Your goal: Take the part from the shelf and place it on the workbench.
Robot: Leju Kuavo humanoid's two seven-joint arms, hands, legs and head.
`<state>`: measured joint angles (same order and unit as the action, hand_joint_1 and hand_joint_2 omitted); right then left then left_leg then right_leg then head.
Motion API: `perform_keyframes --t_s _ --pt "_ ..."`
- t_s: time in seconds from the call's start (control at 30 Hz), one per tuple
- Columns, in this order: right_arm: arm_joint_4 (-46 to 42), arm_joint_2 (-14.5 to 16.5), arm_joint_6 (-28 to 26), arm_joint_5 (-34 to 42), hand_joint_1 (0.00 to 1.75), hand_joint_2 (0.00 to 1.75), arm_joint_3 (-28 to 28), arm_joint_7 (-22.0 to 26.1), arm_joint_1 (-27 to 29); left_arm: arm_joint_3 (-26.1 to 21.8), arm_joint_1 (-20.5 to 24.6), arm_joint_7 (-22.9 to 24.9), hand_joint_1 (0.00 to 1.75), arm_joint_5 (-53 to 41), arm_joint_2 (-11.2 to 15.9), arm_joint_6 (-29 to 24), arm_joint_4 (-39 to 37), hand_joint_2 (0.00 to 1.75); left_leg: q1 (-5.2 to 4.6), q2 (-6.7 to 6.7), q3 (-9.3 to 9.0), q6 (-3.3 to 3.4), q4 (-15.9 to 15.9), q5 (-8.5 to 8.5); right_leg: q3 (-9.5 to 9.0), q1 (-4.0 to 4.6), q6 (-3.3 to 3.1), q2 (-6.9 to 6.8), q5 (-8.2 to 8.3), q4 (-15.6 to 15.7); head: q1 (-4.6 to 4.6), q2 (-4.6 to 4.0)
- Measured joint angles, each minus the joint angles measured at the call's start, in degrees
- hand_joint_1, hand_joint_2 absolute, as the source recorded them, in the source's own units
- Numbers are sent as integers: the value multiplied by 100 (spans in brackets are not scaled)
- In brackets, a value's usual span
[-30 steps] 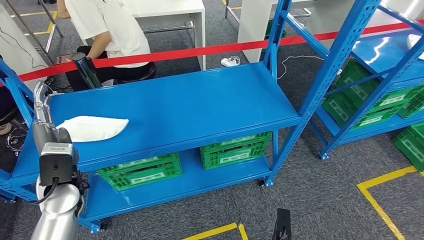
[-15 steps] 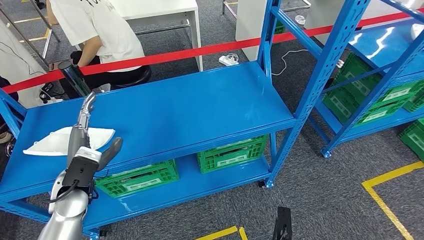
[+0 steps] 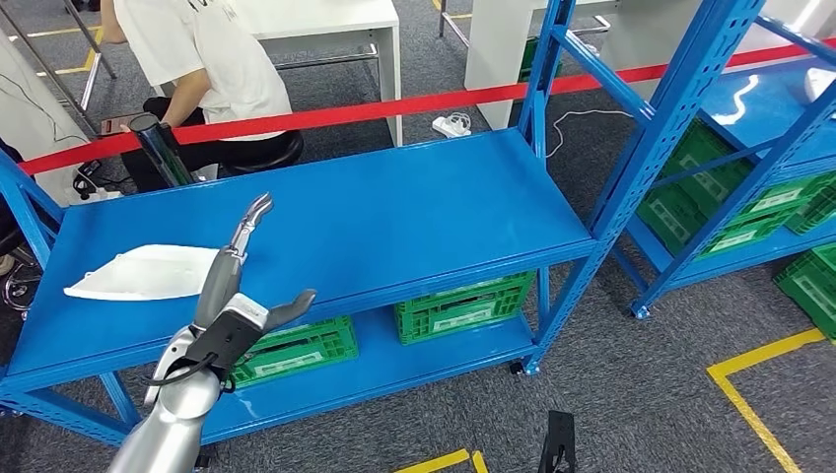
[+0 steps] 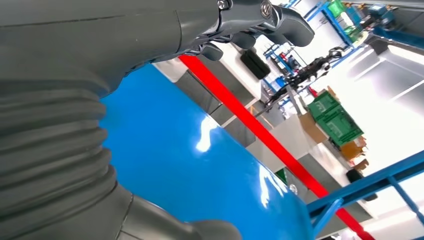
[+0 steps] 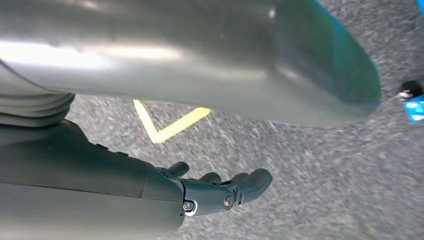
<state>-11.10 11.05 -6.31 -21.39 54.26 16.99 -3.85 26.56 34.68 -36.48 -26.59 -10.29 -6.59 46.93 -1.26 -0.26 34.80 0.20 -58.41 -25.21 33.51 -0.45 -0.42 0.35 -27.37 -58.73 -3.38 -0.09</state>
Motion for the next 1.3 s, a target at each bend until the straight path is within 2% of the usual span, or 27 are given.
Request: perform_keyframes --t_s 0.13,0.5,0.63,0.93,1.3 --pt "0 -30 -15 10 0 0 8 166 7 33 6 -26 0 -18 2 -3 -187 175 -3 -1 -3 18 -1 -4 -9 -3 26 -2 1 12 0 0" --pt "0 -81 -38 -31 0 0 14 308 23 42 165 -89 0 -32 -3 -209 -626 175 -2 0 -7 21 2 -7 -9 -2 34 -2 -3 11 1 0" --pt "0 -129 -18 -187 0 0 14 285 23 35 230 -173 0 20 30 -412 -845 0 -2 0 -8 21 8 -7 -11 -1 33 -6 -4 11 1 0" --pt "0 -301 80 -563 0 0 -88 323 45 -252 -424 138 0 -104 466 -792 -264 0 -2 -9 -11 18 11 -10 -16 -1 39 -12 -18 11 1 0" --pt "0 -346 80 -569 0 0 -102 336 45 -356 -561 195 0 -128 578 -805 -8 0 -3 -10 -12 19 11 -11 -18 -2 41 -12 -19 11 -1 0"
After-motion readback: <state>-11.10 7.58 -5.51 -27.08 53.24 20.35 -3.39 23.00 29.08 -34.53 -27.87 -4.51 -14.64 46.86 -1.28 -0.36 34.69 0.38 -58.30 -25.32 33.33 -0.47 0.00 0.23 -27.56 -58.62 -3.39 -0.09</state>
